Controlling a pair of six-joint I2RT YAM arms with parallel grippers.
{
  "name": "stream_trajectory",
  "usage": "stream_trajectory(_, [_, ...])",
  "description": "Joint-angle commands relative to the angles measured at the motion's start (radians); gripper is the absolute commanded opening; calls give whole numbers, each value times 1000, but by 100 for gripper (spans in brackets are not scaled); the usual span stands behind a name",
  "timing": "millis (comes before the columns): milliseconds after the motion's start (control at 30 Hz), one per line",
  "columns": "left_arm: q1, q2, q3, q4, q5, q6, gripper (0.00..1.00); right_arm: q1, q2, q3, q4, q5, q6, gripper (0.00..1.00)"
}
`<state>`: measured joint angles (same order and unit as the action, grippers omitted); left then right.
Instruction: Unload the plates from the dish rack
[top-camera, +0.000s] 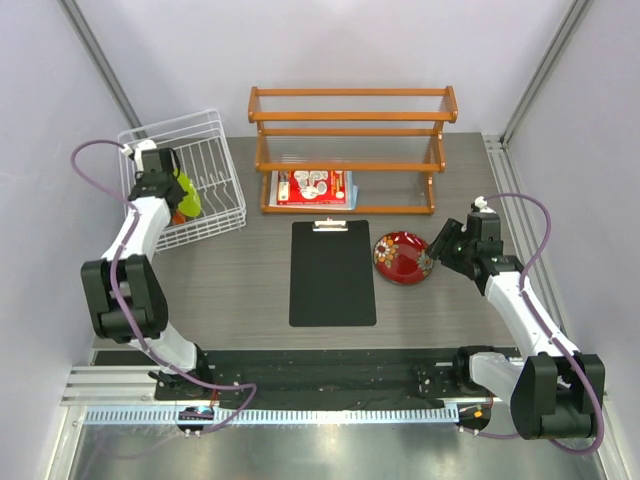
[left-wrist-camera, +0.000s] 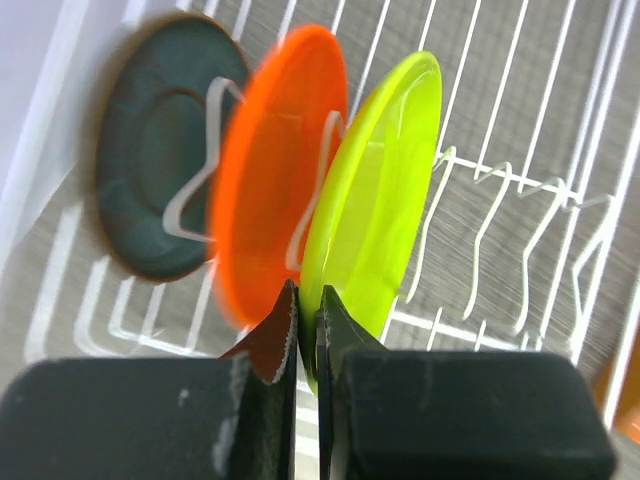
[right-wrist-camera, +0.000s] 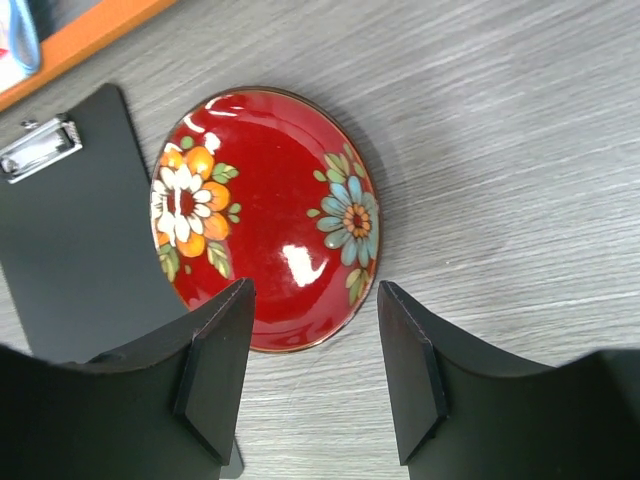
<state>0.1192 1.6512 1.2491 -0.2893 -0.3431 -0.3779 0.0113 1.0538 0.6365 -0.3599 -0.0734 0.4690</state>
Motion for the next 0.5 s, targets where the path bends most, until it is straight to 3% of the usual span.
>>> stream_trajectory(0, [5, -189, 40, -66, 121, -56, 0, 1, -17, 71, 30, -35, -9, 58])
stream_trajectory(200, [-6, -401, -100, -70, 216, -119, 0, 6, -12, 120, 29, -57, -36, 58])
stream_trajectory(367, [-29, -540, -236, 24, 503, -255, 0, 19, 0, 164, 103, -227, -46, 62])
stream_trajectory(467, [-110, -576, -328, 136, 573, -323, 0, 47, 21, 189, 189, -357, -1, 63])
